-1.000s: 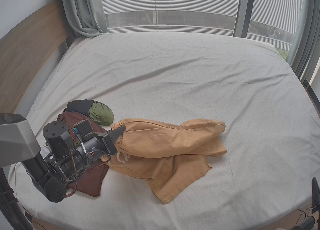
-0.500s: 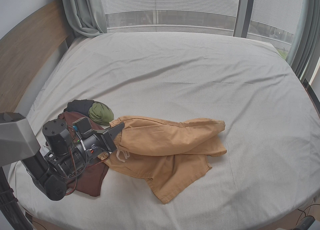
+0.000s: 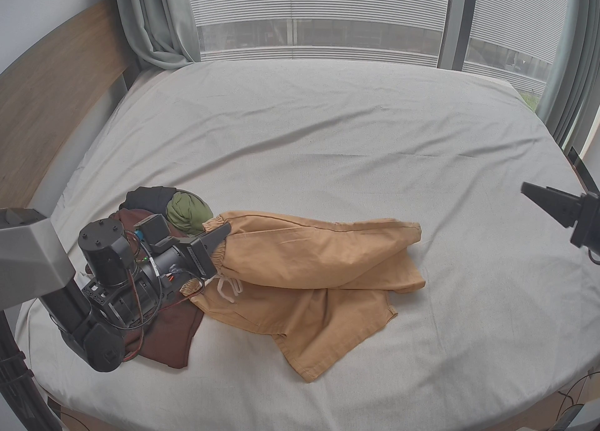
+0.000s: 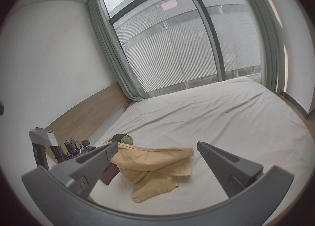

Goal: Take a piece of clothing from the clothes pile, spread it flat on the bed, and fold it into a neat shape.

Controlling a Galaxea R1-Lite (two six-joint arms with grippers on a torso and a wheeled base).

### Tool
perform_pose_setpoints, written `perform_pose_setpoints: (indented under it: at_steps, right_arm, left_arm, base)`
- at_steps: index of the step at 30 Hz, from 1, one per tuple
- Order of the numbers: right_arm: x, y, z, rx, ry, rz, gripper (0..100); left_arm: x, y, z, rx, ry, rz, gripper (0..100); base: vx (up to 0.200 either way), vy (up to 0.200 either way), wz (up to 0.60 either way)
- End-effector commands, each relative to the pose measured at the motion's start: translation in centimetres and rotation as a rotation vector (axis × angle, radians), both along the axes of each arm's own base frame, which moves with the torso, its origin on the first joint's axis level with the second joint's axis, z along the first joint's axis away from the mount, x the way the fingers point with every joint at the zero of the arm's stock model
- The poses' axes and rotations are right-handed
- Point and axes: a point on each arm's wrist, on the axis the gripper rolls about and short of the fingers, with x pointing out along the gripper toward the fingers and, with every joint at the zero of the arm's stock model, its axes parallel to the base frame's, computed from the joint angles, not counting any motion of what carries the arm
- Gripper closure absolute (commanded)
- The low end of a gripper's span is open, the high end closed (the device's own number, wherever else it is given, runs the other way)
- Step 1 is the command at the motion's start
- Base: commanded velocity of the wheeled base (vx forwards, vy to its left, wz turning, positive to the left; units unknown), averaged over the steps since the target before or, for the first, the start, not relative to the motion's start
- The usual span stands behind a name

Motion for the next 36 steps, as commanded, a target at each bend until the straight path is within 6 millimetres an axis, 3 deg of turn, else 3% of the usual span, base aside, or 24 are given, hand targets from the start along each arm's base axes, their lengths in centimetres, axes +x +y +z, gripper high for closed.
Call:
perform_pose_setpoints:
  at_steps: [1,7,14,19,36]
  right_arm:
    - [5.3,1.2,-2.6,0.007,0.144,0.002,0]
    - [8.8,1.8,-6.4,0.002,0.213,0.01,0]
    - [10.7,2.2,-9.8,-0.005,0.303,0.023,0]
    - [11.5,2.5,-10.9,0.044,0.342,0.045,0]
    - [15.6,2.7,-18.0,0.081,0.451,0.029,0]
  left_arm:
    - [0.1,0.1,-0.2,0.002,0.006,0.003,100]
    - [0.5,0.6,-0.2,-0.001,0.003,0.023,100]
    - [0.7,0.8,-0.4,0.003,0.009,0.032,100]
    - [0.7,0.8,-0.5,0.003,0.011,0.032,100]
    - [0.7,0.8,-0.5,0.003,0.011,0.032,100]
  base:
    - [0.0,0.0,0.0]
    - [0.0,0.0,0.0]
    - [0.0,0.0,0.0]
    - [0.0,0.0,0.0]
    - [0.0,0.0,0.0]
